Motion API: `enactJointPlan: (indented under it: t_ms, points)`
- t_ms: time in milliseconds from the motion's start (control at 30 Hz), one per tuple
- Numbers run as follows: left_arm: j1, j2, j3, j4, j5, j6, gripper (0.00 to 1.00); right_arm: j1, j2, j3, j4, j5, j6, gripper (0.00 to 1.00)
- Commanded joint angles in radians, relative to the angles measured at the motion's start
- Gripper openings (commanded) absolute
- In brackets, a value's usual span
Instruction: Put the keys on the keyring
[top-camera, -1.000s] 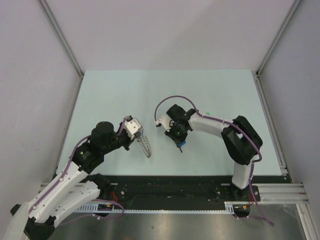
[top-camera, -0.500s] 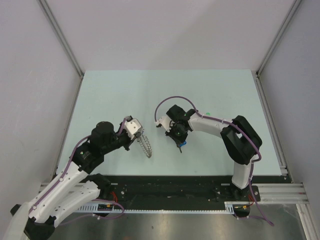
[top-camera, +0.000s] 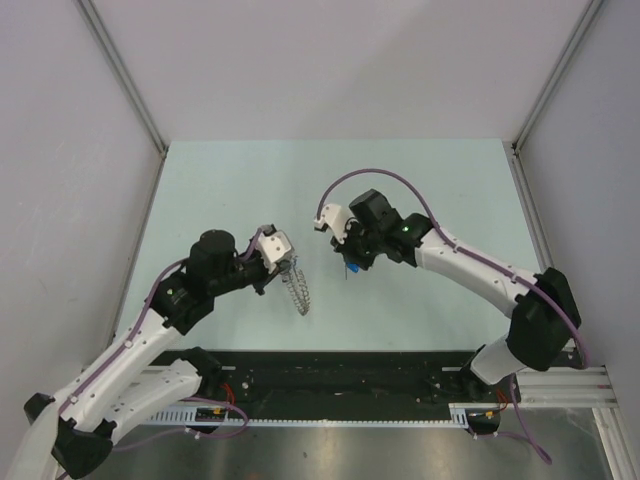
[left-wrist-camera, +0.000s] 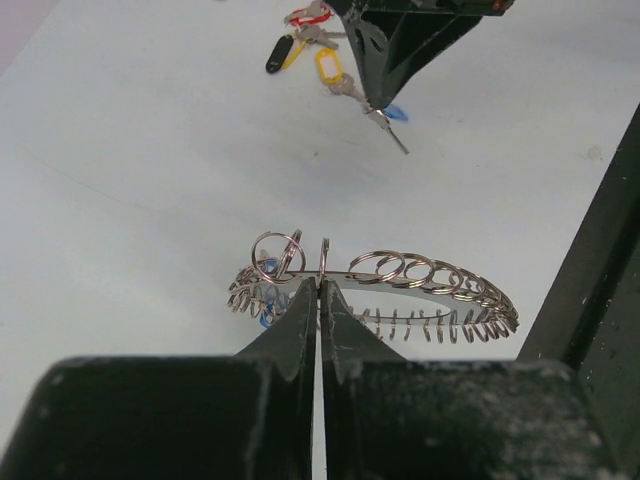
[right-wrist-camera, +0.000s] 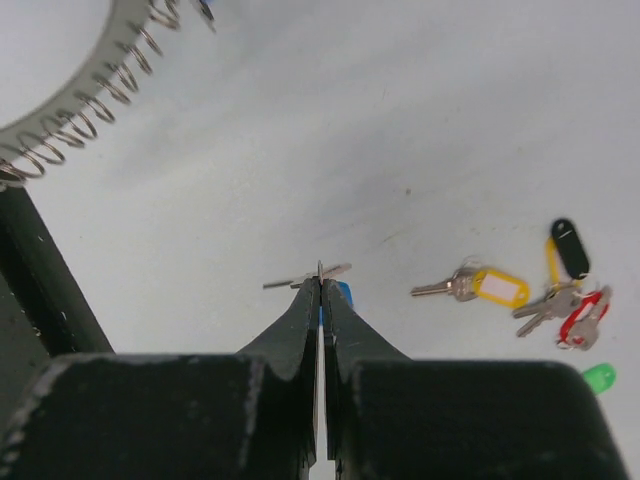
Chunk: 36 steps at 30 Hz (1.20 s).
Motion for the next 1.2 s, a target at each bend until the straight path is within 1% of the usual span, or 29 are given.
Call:
enactJointPlan:
  t_ms: [0,133,200,300,400,567,833,1167]
  points:
    - [0.007,0.043,0.122,0.046,0.104,0.076,0.0,0.013,-0.126,0.003,0.104,-0.072,-0.047,0.0]
    - [0.007,0.095,0.159,0.04,0.197,0.113,0.01,0.035,-0.232,-0.051,0.192,-0.093,-0.078,0.0]
    - [0.007,0.115,0.159,0.044,0.216,0.122,0.0,0.053,-0.267,-0.079,0.227,-0.102,-0.081,0.0]
    - [0.007,0.14,0.148,0.049,0.252,0.133,0.01,0.07,-0.315,-0.105,0.239,-0.13,-0.094,0.0]
    - [0.007,0.157,0.134,0.058,0.274,0.134,0.0,0.116,-0.346,-0.132,0.249,-0.147,-0.127,0.0]
    - [0.007,0.163,0.102,0.067,0.323,0.142,0.0,0.154,-0.37,-0.191,0.324,-0.138,-0.137,0.0]
    - [0.005,0.152,0.053,0.095,0.374,0.122,0.0,0.2,-0.402,-0.284,0.451,-0.066,-0.14,0.0]
    - [0.005,0.134,0.033,0.115,0.403,0.116,0.0,0.243,-0.404,-0.3,0.499,-0.023,-0.153,0.0]
